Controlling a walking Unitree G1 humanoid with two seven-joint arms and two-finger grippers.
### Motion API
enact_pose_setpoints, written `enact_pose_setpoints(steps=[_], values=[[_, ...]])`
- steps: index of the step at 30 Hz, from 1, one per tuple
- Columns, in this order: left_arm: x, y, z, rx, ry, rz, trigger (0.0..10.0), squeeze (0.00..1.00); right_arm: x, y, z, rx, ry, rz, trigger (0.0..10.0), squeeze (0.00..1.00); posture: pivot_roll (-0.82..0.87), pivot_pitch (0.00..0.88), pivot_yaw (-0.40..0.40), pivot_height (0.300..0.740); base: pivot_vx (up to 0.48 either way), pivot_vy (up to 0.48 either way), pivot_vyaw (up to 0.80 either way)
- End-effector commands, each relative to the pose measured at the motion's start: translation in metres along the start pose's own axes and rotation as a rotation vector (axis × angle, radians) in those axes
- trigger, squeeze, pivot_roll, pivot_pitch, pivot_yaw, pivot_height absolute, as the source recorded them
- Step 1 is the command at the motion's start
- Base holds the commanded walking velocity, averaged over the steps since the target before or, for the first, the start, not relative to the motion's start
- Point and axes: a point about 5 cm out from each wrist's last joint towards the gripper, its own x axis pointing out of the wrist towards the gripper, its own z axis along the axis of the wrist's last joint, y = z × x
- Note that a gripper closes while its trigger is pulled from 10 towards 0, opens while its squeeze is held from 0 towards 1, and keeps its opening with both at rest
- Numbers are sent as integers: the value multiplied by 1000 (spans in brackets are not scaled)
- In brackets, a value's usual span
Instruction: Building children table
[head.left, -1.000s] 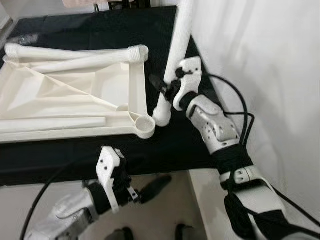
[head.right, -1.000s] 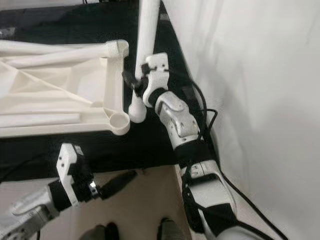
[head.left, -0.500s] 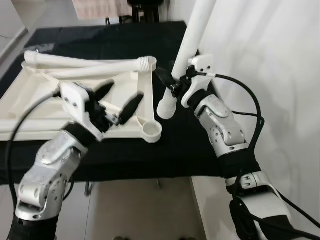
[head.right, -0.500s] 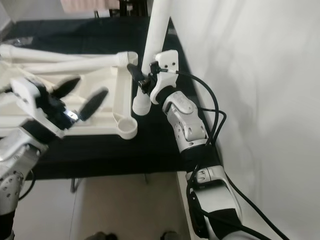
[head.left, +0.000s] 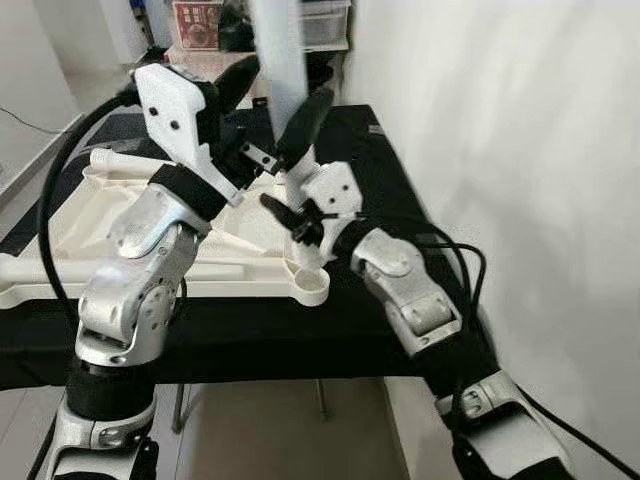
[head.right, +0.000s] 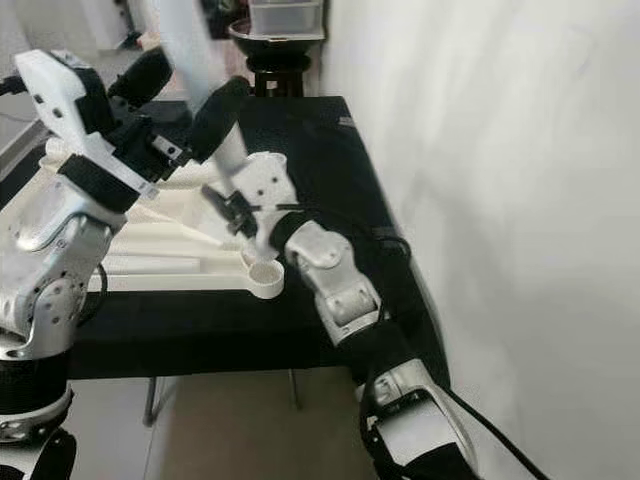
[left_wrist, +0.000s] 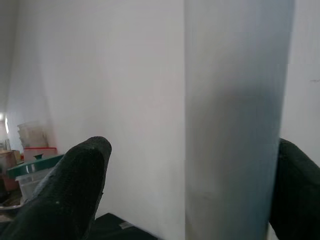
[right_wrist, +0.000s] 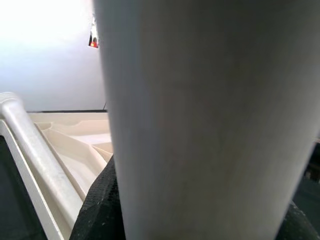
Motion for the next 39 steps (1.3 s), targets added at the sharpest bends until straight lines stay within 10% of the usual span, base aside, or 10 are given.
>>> enact_pose_setpoints(steps=[1, 5, 6, 18, 21, 29, 31, 37, 38, 39], values=[[2, 4, -12, 9, 55, 49, 10000, 0, 1, 9, 7, -40, -45, 34, 10000, 0, -62, 0, 3, 740, 0, 0, 0], [2, 4, -21, -8, 87, 57, 9961, 0, 3, 12, 9, -50, -54, 43, 10000, 0, -64, 0, 4, 740, 0, 0, 0], [2, 3, -22, -20, 86, 56, 0, 0, 3, 12, 8, -56, -52, 42, 10000, 0, -64, 0, 5, 740, 0, 0, 0], [-2, -8, -19, -118, 41, -35, 0, 0, -2, 1, -5, -56, 14, -17, 10000, 0, -61, 0, 5, 740, 0, 0, 0], [-9, -18, -8, -207, 7, -250, 0, 0, -7, 10, -7, 88, 14, 121, 10000, 1000, -62, 0, 4, 740, 0, 0, 0], [-27, -32, 11, -326, 36, -699, 0, 0, -19, 29, -2, 124, -39, 441, 10000, 1000, -65, 0, 1, 740, 0, 0, 0], [-35, -36, 17, -350, 64, -882, 0, 0, -26, 34, -9, 111, 21, 565, 10000, 0, -69, 0, 1, 740, 0, 0, 0], [-39, -40, 22, -355, 72, -1022, 0, 0, -31, 39, -13, 175, 67, 659, 9569, 0, -78, 0, -4, 740, 0, 0, 0], [-38, -41, 23, -355, 66, -1048, 0, 0, -31, 38, -13, 200, 73, 656, 2157, 0, -85, 0, -6, 740, 0, 0, 0], [-38, -41, 23, -355, 66, -1048, 0, 0, -31, 38, -13, 200, 73, 656, 2157, 0, -85, 0, -6, 740, 0, 0, 0]])
